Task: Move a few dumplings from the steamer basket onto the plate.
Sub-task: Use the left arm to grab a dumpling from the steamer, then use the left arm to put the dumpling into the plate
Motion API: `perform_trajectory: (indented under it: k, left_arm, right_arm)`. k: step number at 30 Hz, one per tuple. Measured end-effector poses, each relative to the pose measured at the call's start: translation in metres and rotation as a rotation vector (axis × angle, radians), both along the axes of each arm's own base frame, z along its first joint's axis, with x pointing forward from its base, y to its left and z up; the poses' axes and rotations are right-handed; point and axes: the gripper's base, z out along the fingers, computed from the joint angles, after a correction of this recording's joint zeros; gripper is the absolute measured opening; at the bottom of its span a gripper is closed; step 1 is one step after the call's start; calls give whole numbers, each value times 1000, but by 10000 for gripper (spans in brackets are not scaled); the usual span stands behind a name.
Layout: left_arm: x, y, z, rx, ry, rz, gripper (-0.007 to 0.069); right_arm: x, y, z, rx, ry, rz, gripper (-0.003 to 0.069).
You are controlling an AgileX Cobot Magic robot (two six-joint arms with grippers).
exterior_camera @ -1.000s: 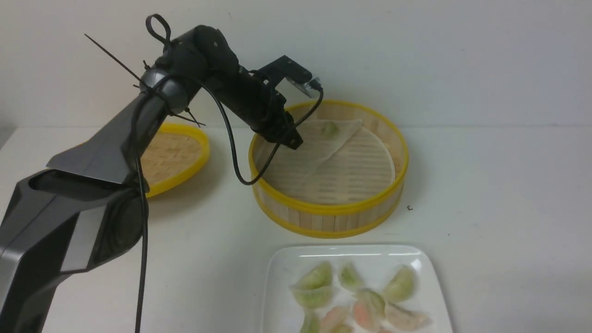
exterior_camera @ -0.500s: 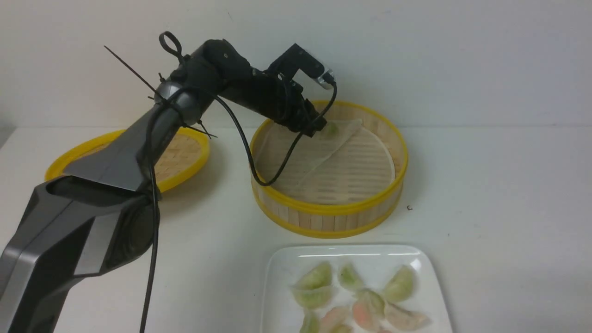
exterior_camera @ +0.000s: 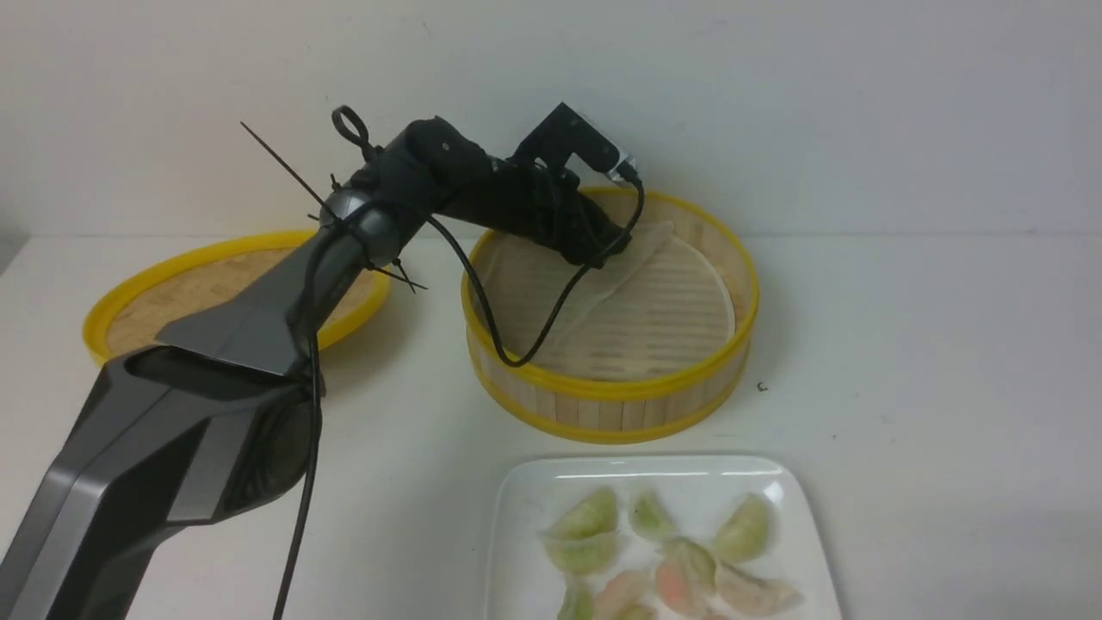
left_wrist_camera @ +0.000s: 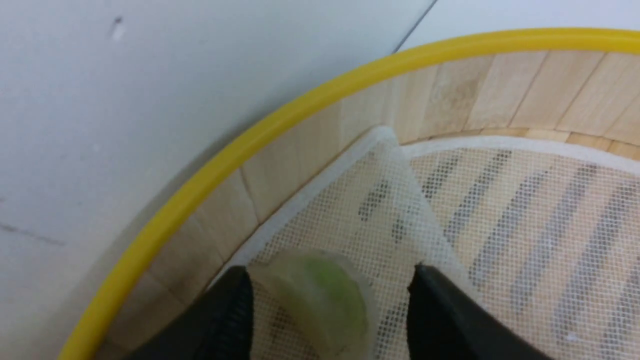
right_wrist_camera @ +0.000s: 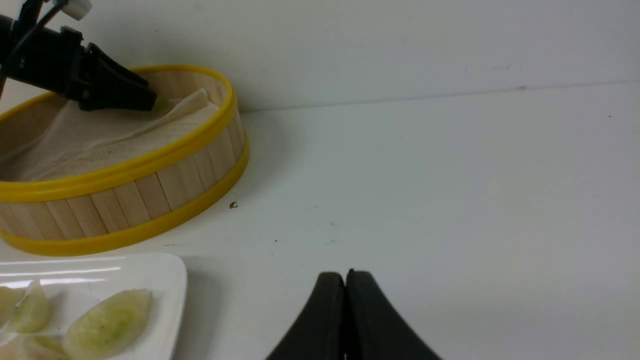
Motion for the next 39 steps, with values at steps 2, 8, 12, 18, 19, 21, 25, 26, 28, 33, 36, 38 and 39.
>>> perform_trajectory:
  k: [2,8,12,18,19,21,25,26,28,33,36,38,39]
  left_arm:
    - [0,-1,0,-11,-1,-5,386]
    - [1,1,-13,-34,26,1,386]
    - [3,1,-22,-38,34,10,386]
    - [3,2,-21,-35,23,16,168]
    - [4,2,-21,-35,24,17,125]
    - [3,2,-21,-43,36,23,111]
    - [1,6,-11,-55,83,15,113]
    - [0,7,-7,-55,89,13,113]
    - [0,10,2,-59,91,13,113]
    - [-5,23,43,-79,101,-3,113]
    - [-17,34,67,-81,181,-59,113]
    - [-22,38,76,-75,205,-84,113]
    - [-28,41,86,-67,226,-111,113]
  right_arm:
    - [0,0,0,0,0,0,-15]
    - [0,0,0,0,0,0,-15]
    - [0,0,0,0,0,0,-15]
    - [0,0,0,0,0,0,-15]
    - [0,0,0,0,0,0,-15]
    - [0,0,0,0,0,0,-15]
    - [0,0,0,0,0,0,-15]
    - [0,0,0,0,0,0,-15]
    - [0,0,0,0,0,0,-15]
    - [0,0,0,-1,0,0,-15]
    - [0,0,0,-1,0,0,-15]
    - [0,0,0,-1,0,0,-15]
    - [0,0,0,-1,0,0,-15]
